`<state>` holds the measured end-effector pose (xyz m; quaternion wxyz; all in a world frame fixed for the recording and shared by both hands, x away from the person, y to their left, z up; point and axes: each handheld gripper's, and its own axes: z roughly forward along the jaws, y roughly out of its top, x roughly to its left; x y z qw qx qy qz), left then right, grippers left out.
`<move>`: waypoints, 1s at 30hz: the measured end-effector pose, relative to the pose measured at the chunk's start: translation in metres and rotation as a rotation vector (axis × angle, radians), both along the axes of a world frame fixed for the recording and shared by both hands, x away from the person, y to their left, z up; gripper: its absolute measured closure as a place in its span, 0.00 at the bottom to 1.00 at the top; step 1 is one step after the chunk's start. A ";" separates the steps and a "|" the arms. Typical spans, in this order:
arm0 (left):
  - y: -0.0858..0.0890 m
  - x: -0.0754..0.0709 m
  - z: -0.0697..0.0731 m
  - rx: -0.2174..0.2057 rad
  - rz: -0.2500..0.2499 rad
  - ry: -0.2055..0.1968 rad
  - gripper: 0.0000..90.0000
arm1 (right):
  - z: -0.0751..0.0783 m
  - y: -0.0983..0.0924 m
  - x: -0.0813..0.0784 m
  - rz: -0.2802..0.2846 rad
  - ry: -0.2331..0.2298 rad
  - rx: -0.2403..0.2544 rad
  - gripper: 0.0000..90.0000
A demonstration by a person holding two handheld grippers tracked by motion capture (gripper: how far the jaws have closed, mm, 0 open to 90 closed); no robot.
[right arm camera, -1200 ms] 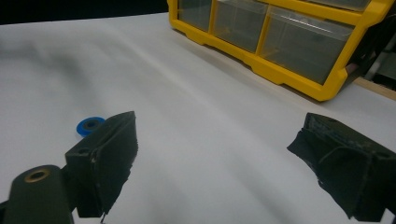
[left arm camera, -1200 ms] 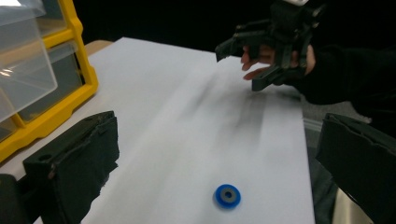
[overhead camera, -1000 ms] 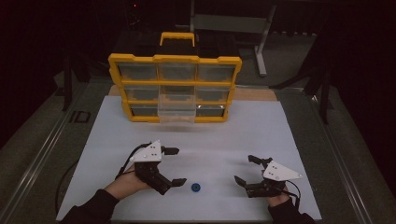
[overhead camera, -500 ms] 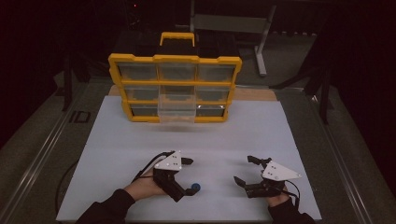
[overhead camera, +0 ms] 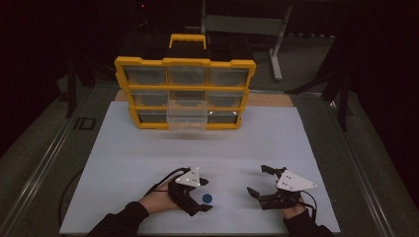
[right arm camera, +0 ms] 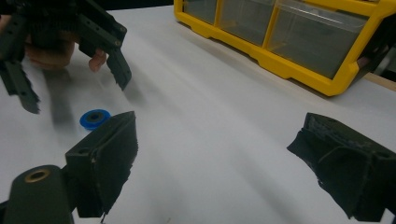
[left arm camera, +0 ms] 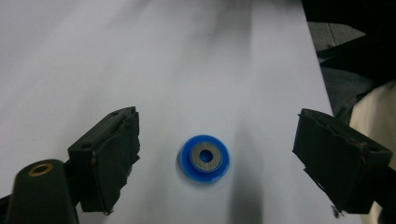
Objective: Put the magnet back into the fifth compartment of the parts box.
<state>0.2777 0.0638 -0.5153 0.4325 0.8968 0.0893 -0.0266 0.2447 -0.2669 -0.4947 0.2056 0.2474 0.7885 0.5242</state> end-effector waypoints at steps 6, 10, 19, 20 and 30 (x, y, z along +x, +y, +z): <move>-0.003 0.000 -0.006 0.051 -0.011 -0.006 0.31 | 0.000 0.000 0.000 -0.001 -0.003 0.000 0.13; -0.005 0.000 -0.009 0.086 -0.012 -0.042 0.42 | 0.000 0.000 0.000 -0.001 -0.001 -0.002 0.13; -0.008 -0.007 -0.007 0.127 -0.044 -0.114 0.59 | 0.000 -0.001 0.000 -0.003 -0.003 -0.003 0.13; -0.009 -0.007 -0.006 0.129 -0.043 -0.109 0.59 | 0.000 -0.001 0.000 -0.002 -0.002 -0.003 0.13; -0.013 -0.010 -0.002 0.178 -0.044 -0.109 0.68 | 0.000 0.000 0.000 -0.002 0.001 -0.002 0.13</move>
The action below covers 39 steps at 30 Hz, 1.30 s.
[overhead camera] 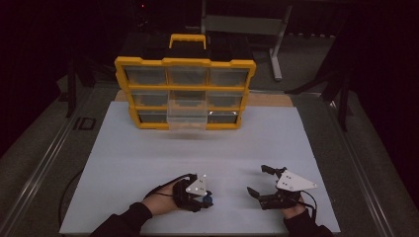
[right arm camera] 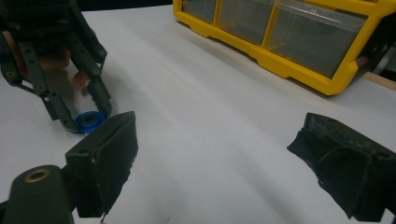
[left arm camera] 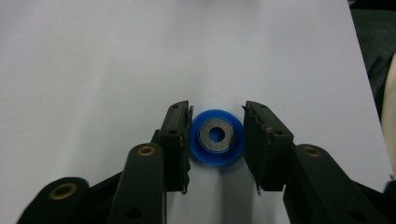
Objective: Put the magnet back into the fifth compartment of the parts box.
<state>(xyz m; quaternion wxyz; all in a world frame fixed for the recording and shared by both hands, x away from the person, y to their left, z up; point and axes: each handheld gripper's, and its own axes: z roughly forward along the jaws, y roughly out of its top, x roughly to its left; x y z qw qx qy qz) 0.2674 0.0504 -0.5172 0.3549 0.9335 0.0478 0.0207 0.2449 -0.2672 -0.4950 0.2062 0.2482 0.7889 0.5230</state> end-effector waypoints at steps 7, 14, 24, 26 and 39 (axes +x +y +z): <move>0.000 0.002 0.001 0.008 -0.005 0.009 0.69 | 0.000 -0.001 0.001 -0.003 0.003 0.011 0.13; -0.001 -0.001 0.007 -0.006 -0.036 0.015 0.69 | -0.001 0.001 0.000 0.005 -0.004 -0.001 0.13; 0.014 0.006 0.033 -0.029 -0.036 0.022 0.69 | 0.001 0.001 -0.001 0.006 -0.012 0.001 0.13; 0.018 0.007 0.039 -0.041 -0.030 0.025 0.69 | 0.001 0.001 -0.001 0.005 -0.010 0.004 0.13; 0.039 0.014 0.067 -0.045 -0.014 0.011 0.69 | 0.001 0.001 -0.001 0.008 -0.012 0.004 0.13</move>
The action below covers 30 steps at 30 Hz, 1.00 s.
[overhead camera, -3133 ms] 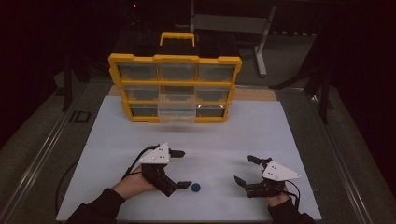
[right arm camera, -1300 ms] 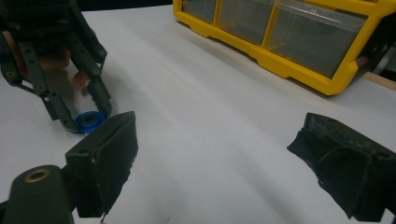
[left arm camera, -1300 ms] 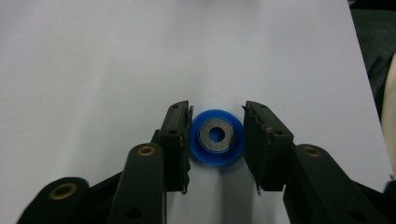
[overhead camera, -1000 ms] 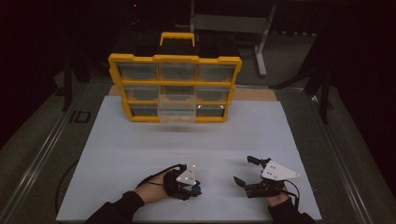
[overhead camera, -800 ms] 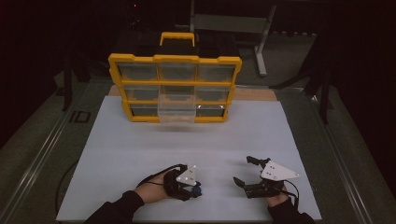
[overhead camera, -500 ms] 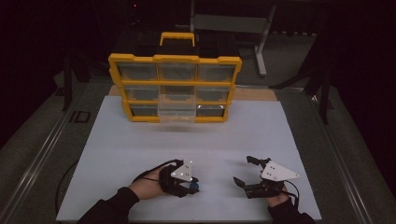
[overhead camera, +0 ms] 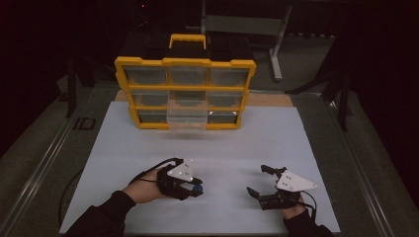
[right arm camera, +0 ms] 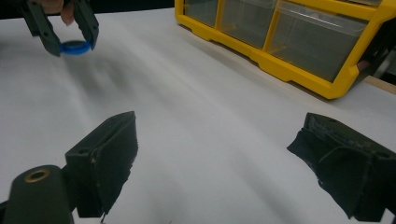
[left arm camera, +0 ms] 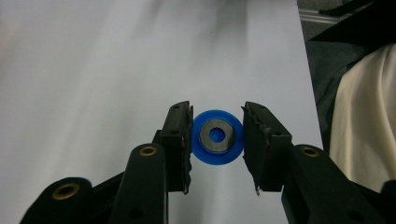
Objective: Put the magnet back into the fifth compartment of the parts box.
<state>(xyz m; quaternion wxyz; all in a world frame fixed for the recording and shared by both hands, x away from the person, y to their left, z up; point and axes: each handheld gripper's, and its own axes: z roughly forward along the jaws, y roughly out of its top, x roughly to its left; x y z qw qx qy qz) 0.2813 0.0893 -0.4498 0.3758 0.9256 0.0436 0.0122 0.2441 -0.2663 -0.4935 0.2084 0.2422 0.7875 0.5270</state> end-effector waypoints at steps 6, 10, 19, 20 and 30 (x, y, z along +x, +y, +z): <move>0.007 0.000 0.008 -0.004 0.006 -0.013 0.69 | 0.000 0.000 0.000 -0.001 0.000 0.002 0.13; 0.013 0.000 0.012 -0.003 0.016 -0.021 0.69 | 0.000 0.001 0.000 -0.001 0.001 0.004 0.13; 0.028 0.000 0.027 -0.005 0.033 -0.040 0.69 | 0.000 0.001 0.000 -0.001 -0.001 0.001 0.13; 0.031 0.000 0.029 -0.001 0.032 -0.045 0.69 | 0.001 0.001 0.000 0.000 -0.002 0.001 0.13; 0.051 0.003 0.048 0.006 0.059 -0.056 0.69 | 0.001 0.001 0.000 -0.002 -0.006 -0.002 0.13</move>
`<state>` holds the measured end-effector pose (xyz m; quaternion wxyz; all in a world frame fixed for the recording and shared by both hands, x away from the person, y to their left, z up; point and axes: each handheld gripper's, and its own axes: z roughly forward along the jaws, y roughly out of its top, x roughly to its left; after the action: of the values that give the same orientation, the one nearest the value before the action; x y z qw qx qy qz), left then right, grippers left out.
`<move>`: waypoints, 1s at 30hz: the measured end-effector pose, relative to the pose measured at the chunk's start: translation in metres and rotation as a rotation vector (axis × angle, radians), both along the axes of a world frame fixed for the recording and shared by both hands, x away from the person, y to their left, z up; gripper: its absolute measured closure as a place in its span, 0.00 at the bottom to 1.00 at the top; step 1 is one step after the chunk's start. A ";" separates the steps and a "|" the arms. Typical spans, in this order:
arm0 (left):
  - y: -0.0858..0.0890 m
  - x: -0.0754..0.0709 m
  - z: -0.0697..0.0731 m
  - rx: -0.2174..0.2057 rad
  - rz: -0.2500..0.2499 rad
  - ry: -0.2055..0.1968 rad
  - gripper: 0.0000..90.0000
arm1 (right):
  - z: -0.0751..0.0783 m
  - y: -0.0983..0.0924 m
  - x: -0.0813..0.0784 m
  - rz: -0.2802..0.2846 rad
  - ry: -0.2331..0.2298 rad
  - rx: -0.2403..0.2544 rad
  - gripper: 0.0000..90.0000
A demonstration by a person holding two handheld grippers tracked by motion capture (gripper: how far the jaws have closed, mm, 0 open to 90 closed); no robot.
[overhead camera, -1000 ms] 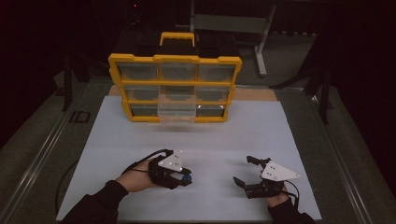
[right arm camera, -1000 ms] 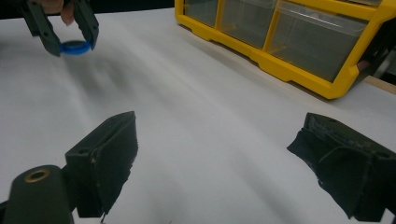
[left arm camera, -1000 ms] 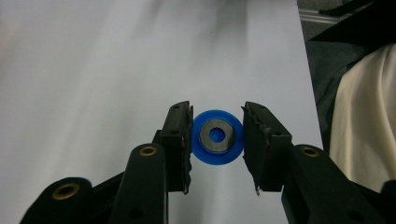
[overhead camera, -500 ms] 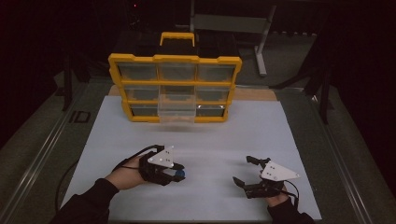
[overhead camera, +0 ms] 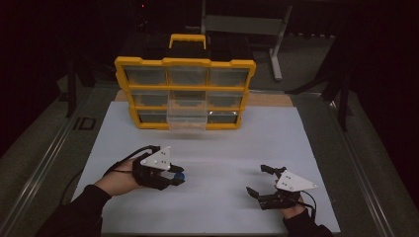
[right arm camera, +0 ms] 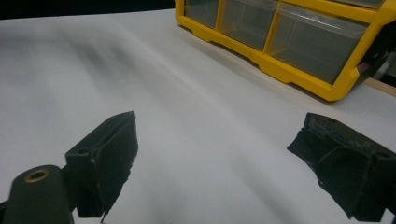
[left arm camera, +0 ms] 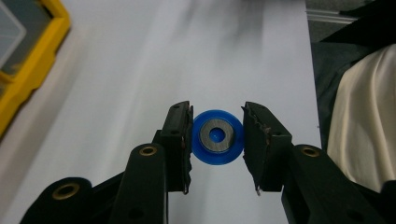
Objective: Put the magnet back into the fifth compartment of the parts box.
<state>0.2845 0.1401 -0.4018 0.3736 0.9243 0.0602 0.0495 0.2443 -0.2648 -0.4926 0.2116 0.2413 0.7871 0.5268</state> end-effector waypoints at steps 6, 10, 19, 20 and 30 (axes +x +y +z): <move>0.011 0.002 0.011 0.003 0.014 -0.007 0.69 | 0.001 0.001 0.000 0.000 -0.004 0.004 0.13; 0.018 0.005 0.019 0.005 0.025 -0.018 0.69 | 0.001 0.001 0.000 0.002 -0.004 0.005 0.13; 0.028 0.013 0.034 0.017 0.028 -0.030 0.69 | 0.001 0.001 0.000 0.004 -0.009 0.001 0.13; 0.029 0.013 0.035 0.013 0.027 -0.029 0.69 | 0.000 0.001 0.000 0.005 -0.010 0.000 0.13; 0.040 0.025 0.052 -0.021 0.030 -0.047 0.69 | 0.000 0.001 0.001 0.005 -0.010 -0.002 0.13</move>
<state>0.3091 0.1800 -0.3499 0.3838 0.9179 0.0659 0.0761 0.2448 -0.2638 -0.4924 0.2146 0.2365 0.7869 0.5279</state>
